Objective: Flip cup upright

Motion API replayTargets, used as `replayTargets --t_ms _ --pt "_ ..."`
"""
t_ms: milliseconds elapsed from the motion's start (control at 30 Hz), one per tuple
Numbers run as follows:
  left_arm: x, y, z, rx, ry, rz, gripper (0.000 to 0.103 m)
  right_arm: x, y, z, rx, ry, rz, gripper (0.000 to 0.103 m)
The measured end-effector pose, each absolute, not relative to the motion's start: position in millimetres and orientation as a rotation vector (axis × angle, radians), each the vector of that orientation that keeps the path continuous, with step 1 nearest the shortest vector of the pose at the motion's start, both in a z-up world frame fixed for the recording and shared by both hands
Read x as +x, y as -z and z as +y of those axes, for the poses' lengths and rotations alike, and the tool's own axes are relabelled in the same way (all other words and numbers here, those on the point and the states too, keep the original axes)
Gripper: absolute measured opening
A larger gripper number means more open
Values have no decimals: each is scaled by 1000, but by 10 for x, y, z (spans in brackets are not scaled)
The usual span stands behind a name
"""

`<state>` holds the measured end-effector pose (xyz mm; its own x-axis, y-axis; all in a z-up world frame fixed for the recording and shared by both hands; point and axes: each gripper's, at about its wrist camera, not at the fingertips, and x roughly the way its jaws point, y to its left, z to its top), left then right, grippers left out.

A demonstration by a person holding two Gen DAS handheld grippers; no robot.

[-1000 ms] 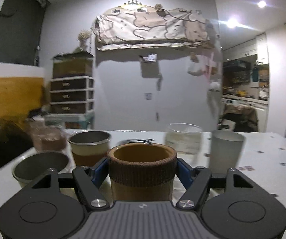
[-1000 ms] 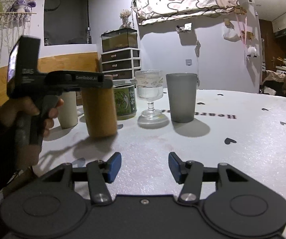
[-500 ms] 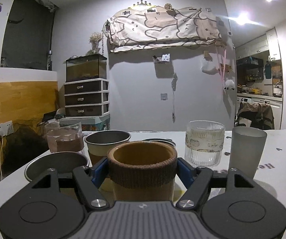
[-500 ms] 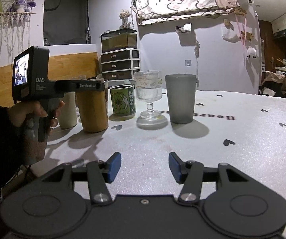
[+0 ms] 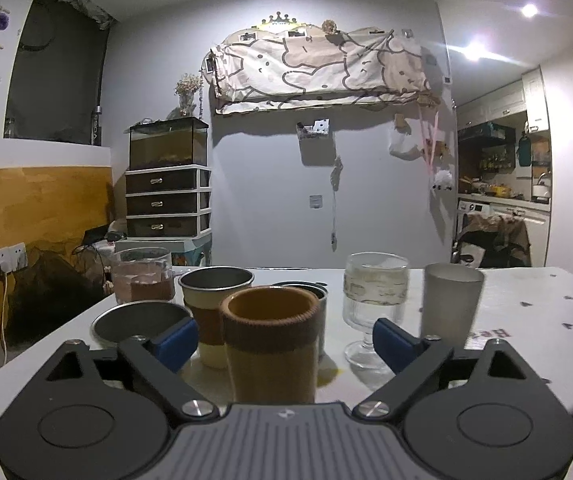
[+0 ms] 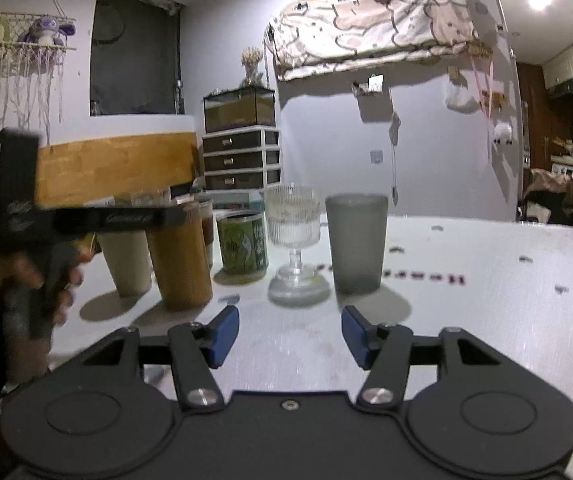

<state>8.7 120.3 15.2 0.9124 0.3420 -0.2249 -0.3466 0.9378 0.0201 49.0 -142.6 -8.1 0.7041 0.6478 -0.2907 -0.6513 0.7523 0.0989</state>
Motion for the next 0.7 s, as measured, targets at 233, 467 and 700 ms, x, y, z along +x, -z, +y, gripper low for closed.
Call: replayTargets --t_ms 233,467,700 --pt "-360 -96 1086 -63 -347 232 102 546 -6 -1426 -5 -711 283 72" --pt "-592 -3 1024 -57 -350 246 103 565 -7 -1443 -13 -683 276 85" --pt "-648 48 992 -75 -360 257 103 542 1 -1439 -48 -667 270 102"
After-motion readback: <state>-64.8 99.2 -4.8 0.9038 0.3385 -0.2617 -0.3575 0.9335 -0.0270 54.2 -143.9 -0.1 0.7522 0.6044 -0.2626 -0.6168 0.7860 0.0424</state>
